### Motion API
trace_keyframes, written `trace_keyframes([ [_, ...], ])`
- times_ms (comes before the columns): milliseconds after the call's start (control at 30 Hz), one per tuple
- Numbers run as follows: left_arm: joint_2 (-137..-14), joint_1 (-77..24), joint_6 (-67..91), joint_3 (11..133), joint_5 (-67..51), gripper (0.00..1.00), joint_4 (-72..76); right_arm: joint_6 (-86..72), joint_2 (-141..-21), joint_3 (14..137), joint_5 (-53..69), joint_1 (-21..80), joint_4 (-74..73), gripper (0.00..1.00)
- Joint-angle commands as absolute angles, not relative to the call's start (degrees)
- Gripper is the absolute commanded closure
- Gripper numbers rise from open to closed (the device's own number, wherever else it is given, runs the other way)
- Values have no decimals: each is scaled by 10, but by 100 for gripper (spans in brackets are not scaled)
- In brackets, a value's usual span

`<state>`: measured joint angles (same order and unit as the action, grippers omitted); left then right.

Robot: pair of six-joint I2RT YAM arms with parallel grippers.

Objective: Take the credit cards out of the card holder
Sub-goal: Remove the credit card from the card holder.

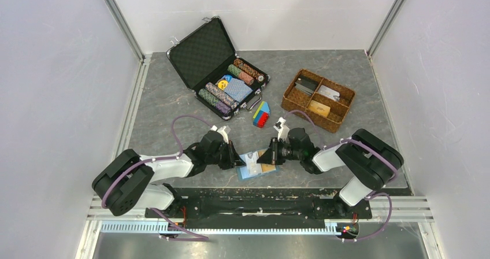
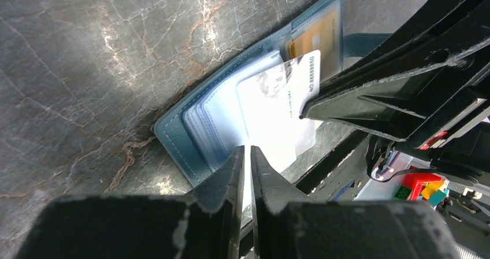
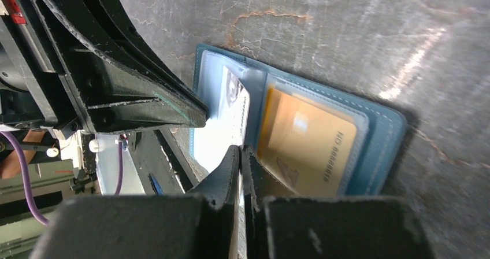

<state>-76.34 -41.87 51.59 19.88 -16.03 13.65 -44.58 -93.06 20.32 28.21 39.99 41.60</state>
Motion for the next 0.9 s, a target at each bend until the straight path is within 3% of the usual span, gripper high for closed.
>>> trace_keyframes([
  [0, -784, -420, 506, 183, -113, 83, 42, -433, -896, 179, 275, 381, 419, 100],
  [300, -775, -420, 511, 190, -121, 82, 38, -410, -820, 165, 266, 359, 360, 100],
  [567, -705, -421, 522, 228, -152, 75, 10, -400, -705, 172, 226, 356, 279, 100],
  [867, -619, -421, 534, 257, -203, 45, 39, -470, -645, 139, 256, 357, 364, 100],
])
